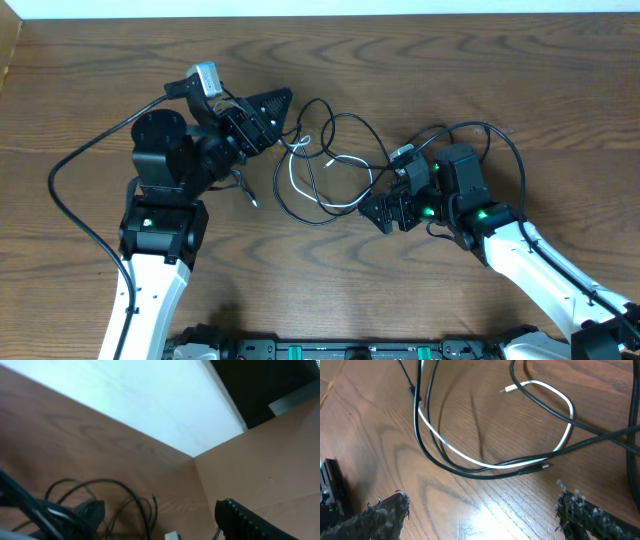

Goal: Untangle cables
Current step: 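Lower both grippers and set the cable bundle down on the table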

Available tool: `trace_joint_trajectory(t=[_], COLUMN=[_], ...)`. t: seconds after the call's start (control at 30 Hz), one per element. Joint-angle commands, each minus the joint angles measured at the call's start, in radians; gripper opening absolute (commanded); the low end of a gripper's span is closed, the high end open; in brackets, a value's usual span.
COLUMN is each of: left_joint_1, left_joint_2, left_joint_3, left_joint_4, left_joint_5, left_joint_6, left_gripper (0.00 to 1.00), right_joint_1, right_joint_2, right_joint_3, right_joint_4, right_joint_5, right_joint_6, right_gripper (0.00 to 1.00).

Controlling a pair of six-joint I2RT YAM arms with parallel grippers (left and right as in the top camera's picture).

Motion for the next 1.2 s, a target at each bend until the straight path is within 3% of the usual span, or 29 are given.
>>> trace_joint_trajectory(t=[0.0, 0.2, 0.37, 0.5, 0.73, 0.93, 1.07, 1.17], left_joint_1=[0.005, 0.005, 0.004, 0.004, 0.004, 0.004, 0.004, 0.004], left_joint_2=[-0.01, -0.006, 0.036, 0.064, 0.068, 0.068, 0.068, 0.071], left_joint_3=[0.025, 0.025, 0.025, 0.025, 0.025, 0.025, 0.025, 0.024], left_joint_4=[-0.061, -0.393, -0.658, -0.782, -0.81, -0.812, -0.815, -0.815], left_joint_5=[-0.057, -0.281, -0.295, -0.288, -0.322, -0.441, -0.617, -0.773], left_joint_6=[0.006, -0.055, -0.124, -0.126, -0.121, -0.114, -0.113, -0.061], left_gripper=[0.76, 0.76, 0.76, 0.76, 0.77, 0.76, 0.77, 0.77], right_joint_1=[-0.003, -0.003, -0.003, -0.003, -0.003, -0.002, -0.002, 0.014], right_joint_2=[0.001, 0.001, 0.001, 0.001, 0.001, 0.001, 0.001, 0.001], right_joint_3=[0.0, 0.0, 0.0, 0.0, 0.0, 0.0, 0.0, 0.0], right_joint_4=[0.006, 0.011, 0.043, 0.079, 0.078, 0.068, 0.067, 0.066], right_joint_5=[-0.018, -0.018, -0.018, -0.018, -0.019, -0.021, -0.105, -0.233], right_joint_6=[-0.004, -0.004, -0.004, 0.013, 0.014, 0.012, -0.118, -0.327], right_gripper=[0.93, 0.94, 0.96, 0.96, 0.98, 0.99, 0.99, 0.99])
